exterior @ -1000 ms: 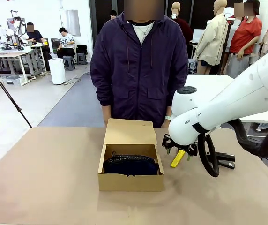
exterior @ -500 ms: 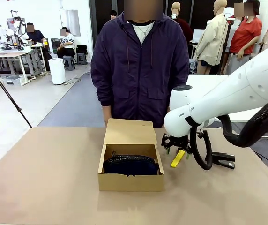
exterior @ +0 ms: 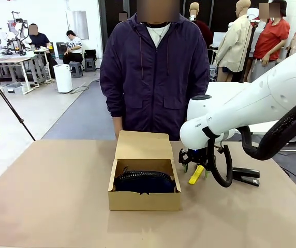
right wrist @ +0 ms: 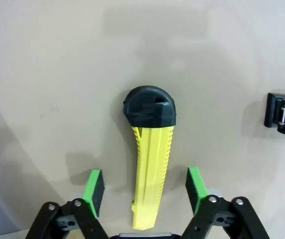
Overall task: Pack the items into the box.
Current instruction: Pick up the item indicated by the person and place it inside the Mailer Box.
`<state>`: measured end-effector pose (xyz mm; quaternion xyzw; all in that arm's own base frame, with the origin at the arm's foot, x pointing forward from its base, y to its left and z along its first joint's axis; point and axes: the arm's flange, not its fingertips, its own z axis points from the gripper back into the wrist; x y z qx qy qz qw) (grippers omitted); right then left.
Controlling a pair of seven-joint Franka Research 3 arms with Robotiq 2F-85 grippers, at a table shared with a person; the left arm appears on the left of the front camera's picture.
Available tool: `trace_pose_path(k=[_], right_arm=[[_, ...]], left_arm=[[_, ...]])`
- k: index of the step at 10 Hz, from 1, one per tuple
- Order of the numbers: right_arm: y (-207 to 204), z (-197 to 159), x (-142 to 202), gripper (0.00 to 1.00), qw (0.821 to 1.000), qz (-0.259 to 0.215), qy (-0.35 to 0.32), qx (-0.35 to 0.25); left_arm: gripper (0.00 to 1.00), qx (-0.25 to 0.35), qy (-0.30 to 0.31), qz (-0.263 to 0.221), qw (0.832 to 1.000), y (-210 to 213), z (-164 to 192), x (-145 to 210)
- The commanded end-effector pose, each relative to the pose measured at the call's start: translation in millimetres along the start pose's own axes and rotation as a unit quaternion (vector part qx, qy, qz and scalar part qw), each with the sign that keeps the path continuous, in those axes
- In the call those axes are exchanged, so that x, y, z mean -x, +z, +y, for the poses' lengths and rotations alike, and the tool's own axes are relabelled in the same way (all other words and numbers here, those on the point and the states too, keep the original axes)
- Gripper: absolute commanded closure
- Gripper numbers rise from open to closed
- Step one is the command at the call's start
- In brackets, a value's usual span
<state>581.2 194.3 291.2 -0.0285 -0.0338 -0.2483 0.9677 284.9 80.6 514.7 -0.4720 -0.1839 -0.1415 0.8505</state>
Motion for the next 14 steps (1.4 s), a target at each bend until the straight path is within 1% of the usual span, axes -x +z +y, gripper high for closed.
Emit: trace_pose_path(k=[1, 3, 8, 11, 12, 13, 14], right_arm=[[3, 6, -6, 1.0, 1.0, 0.016, 0.01, 0.001], [0, 5, -5, 1.0, 1.0, 0.016, 0.004, 0.009], [-1, 3, -7, 1.0, 1.0, 0.029, 0.001, 0.0], [13, -2, -7, 1.0, 1.0, 0.019, 0.017, -0.016], [27, -9, -10, 1.0, 0.999, 0.012, 0.029, -0.023], [52, -19, -16, 1.0, 0.998, 0.0, 0.052, -0.037], [90, -33, -21, 1.0, 0.995, -0.009, 0.09, -0.05]], left_arm=[[0.0, 0.004, -0.003, 0.003, 1.0, 2, 1, 2], [0.0, 0.004, -0.003, 0.003, 1.0, 2, 1, 2], [0.0, 0.004, -0.003, 0.003, 1.0, 2, 1, 2], [0.0, 0.004, -0.003, 0.003, 1.0, 2, 1, 2], [0.0, 0.004, -0.003, 0.003, 1.0, 2, 1, 2], [0.0, 0.004, -0.003, 0.003, 1.0, 2, 1, 2], [0.0, 0.004, -0.003, 0.003, 1.0, 2, 1, 2]])
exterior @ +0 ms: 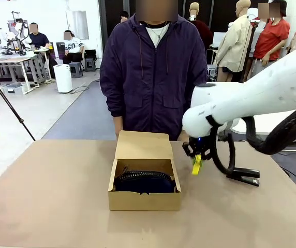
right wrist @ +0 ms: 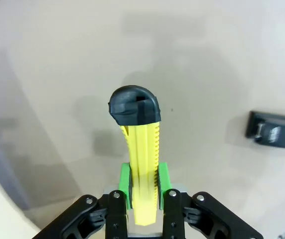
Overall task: Pack the items into the box.
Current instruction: Pick up the item indicated by the person and place it inside the Mailer Box.
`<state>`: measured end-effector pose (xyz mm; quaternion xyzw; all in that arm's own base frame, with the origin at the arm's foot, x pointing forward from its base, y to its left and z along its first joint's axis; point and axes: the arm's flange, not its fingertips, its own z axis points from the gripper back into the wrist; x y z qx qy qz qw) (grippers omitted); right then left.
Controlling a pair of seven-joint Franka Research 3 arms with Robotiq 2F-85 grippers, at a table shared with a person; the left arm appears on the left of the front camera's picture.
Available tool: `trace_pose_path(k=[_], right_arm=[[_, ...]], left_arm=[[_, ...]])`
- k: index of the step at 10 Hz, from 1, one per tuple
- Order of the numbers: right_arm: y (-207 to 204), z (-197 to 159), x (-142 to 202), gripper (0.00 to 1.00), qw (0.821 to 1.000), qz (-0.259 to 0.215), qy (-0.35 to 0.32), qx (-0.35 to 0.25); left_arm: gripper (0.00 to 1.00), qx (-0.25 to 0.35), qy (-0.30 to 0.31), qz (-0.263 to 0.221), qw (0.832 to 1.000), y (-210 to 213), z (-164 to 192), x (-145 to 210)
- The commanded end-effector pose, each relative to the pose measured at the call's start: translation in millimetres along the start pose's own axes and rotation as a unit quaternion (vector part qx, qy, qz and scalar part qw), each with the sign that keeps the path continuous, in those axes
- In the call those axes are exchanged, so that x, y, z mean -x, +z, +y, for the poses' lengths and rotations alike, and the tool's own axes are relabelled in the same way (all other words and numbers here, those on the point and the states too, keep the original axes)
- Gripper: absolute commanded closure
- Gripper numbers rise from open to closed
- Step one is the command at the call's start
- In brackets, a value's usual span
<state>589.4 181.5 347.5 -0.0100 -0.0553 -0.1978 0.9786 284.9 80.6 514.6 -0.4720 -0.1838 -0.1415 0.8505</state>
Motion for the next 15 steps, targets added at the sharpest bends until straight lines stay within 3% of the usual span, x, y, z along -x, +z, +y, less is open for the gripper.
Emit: trace_pose_path(k=[1, 4, 5, 7, 9, 11, 12, 13, 14, 15], right_arm=[[66, -30, 1, 1.0, 0.997, 0.003, 0.076, -0.03], [107, -49, 24, 1.0, 0.984, -0.006, 0.166, -0.059], [102, -27, 6, 1.0, 0.993, -0.024, 0.113, -0.031], [102, -27, 6, 1.0, 0.993, -0.024, 0.113, -0.031], [103, -28, 10, 1.0, 0.98, -0.016, 0.189, -0.066], [124, 16, 10, 1.0, 0.921, -0.056, 0.355, -0.152], [133, 41, 14, 1.0, 0.875, -0.054, 0.439, -0.196], [141, 66, 26, 1.0, 0.803, -0.037, 0.539, -0.251], [149, 85, 47, 1.0, 0.733, -0.01, 0.626, -0.266], [155, 98, 68, 1.0, 0.679, -0.007, 0.689, -0.256]], left_arm=[[0.0, 0.004, -0.003, 0.003, 1.0, 2, 1, 2], [0.0, 0.004, -0.003, 0.003, 1.0, 2, 1, 2], [0.0, 0.004, -0.003, 0.003, 1.0, 2, 1, 2], [0.0, 0.004, -0.003, 0.003, 1.0, 2, 1, 2], [0.0, 0.004, -0.003, 0.003, 1.0, 2, 1, 2], [0.0, 0.004, -0.003, 0.003, 1.0, 2, 1, 2], [0.0, 0.004, -0.003, 0.003, 1.0, 2, 1, 2], [0.0, 0.004, -0.003, 0.003, 1.0, 2, 1, 2], [0.0, 0.004, -0.003, 0.003, 1.0, 2, 1, 2], [0.0, 0.004, -0.003, 0.003, 1.0, 2, 1, 2]])
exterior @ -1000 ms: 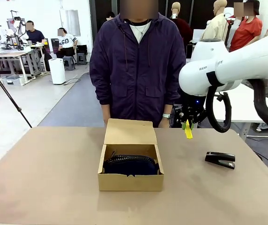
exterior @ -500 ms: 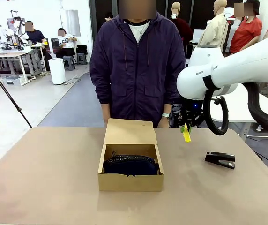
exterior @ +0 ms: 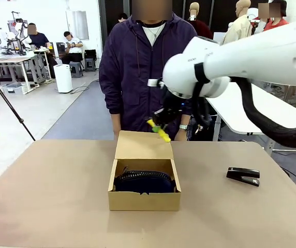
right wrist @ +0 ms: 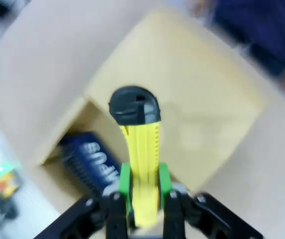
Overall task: Pack the items into the box.
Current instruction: Pick up the item indicated by the person and place it inside the Mailer Box.
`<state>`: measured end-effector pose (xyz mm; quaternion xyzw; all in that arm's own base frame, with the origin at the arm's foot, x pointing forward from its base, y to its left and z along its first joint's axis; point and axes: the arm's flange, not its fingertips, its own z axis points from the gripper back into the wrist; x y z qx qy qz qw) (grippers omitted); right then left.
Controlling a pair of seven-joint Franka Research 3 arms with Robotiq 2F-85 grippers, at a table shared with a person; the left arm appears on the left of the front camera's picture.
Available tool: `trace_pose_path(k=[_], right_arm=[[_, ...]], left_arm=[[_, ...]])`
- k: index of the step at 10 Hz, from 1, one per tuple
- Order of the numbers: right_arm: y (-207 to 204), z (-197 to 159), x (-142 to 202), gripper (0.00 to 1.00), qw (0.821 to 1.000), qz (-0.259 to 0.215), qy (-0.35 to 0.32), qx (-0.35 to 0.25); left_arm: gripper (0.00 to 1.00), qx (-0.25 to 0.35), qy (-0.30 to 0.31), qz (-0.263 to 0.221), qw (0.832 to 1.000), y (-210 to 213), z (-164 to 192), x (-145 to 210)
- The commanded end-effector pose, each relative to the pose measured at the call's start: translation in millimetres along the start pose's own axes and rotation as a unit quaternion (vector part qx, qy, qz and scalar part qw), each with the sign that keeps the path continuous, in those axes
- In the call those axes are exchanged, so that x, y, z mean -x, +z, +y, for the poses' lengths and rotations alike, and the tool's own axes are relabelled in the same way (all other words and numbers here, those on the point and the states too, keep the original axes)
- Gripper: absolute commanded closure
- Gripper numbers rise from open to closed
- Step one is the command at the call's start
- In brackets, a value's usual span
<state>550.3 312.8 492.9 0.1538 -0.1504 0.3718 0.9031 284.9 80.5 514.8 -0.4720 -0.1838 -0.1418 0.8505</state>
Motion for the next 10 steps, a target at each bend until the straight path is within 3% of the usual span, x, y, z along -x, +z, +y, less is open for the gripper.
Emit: trace_pose_path(k=[1, 2, 4, 6, 10], right_arm=[[0, 22, 9, 1.0, 0.958, 0.073, 0.251, -0.116], [-2, 45, 18, 1.0, 0.936, 0.103, 0.311, -0.131], [-6, 63, 33, 1.0, 0.922, 0.111, 0.349, -0.128], [-20, 58, 38, 1.0, 0.934, 0.121, 0.317, -0.112], [-37, 50, 33, 1.0, 0.941, 0.129, 0.295, -0.103]], left_arm=[[0.0, 0.004, -0.002, 0.002, 1.0, 2, 1, 2], [0.0, 0.004, -0.002, 0.002, 1.0, 2, 1, 2], [0.0, 0.004, -0.002, 0.002, 1.0, 2, 1, 2], [0.0, 0.004, -0.002, 0.002, 1.0, 2, 1, 2], [0.0, 0.004, -0.002, 0.002, 1.0, 2, 1, 2]])
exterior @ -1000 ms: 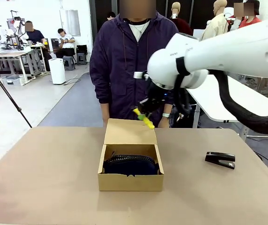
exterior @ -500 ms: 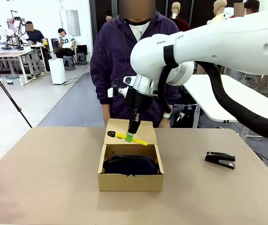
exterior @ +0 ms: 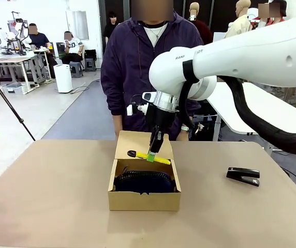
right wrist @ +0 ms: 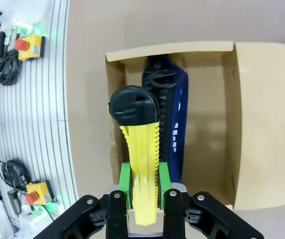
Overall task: Pack the items into the box.
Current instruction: Pick up the item indicated by the person and place it inside the Mailer Box.
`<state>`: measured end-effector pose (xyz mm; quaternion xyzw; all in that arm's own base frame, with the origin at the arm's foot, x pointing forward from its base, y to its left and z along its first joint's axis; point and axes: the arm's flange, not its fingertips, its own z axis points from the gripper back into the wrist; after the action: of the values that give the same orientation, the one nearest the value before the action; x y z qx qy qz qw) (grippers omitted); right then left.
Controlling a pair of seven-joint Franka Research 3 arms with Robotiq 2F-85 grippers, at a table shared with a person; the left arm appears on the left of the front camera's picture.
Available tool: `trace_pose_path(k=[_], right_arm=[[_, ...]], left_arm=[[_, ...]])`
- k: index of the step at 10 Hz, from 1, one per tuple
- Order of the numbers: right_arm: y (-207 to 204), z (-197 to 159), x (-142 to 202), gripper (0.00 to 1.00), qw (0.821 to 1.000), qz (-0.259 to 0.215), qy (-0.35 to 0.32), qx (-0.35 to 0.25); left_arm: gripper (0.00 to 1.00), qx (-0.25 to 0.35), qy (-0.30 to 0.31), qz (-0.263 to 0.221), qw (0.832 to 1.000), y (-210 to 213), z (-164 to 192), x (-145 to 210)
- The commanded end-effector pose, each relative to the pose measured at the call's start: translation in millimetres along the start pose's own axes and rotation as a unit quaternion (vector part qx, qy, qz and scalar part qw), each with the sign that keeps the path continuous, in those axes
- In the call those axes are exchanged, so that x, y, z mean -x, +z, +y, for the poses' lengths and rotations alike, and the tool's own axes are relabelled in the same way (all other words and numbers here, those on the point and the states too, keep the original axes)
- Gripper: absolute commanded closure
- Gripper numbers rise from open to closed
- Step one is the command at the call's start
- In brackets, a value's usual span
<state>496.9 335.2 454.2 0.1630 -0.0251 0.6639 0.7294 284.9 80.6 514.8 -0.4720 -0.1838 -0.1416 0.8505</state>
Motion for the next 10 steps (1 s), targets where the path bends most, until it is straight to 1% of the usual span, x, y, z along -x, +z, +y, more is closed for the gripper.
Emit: trace_pose_path(k=[1, 3, 4, 5, 8, 9, 10], right_arm=[[-9, -7, -7, 1.0, 0.999, 0.021, -0.022, 0.039], [-32, -19, -11, 1.0, 0.996, 0.032, -0.038, 0.076], [-43, -20, -13, 1.0, 0.996, 0.04, -0.021, 0.082], [-53, -21, -14, 1.0, 0.995, 0.049, -0.018, 0.083], [-65, -24, -11, 1.0, 0.994, 0.059, -0.028, 0.087], [-64, -24, -11, 0.69, 0.995, 0.059, -0.03, 0.08], [-64, -25, -10, 0.13, 0.994, 0.062, -0.035, 0.079]], left_arm=[[0.0, 0.004, -0.003, 0.003, 1.0, 2, 1, 2], [0.0, 0.004, -0.003, 0.003, 1.0, 2, 1, 2], [0.0, 0.004, -0.003, 0.003, 1.0, 2, 1, 2], [0.0, 0.004, -0.003, 0.003, 1.0, 2, 1, 2], [0.0, 0.004, -0.003, 0.003, 1.0, 2, 1, 2], [0.0, 0.004, -0.003, 0.003, 1.0, 2, 1, 2], [0.0, 0.004, -0.003, 0.003, 1.0, 2, 1, 2]])
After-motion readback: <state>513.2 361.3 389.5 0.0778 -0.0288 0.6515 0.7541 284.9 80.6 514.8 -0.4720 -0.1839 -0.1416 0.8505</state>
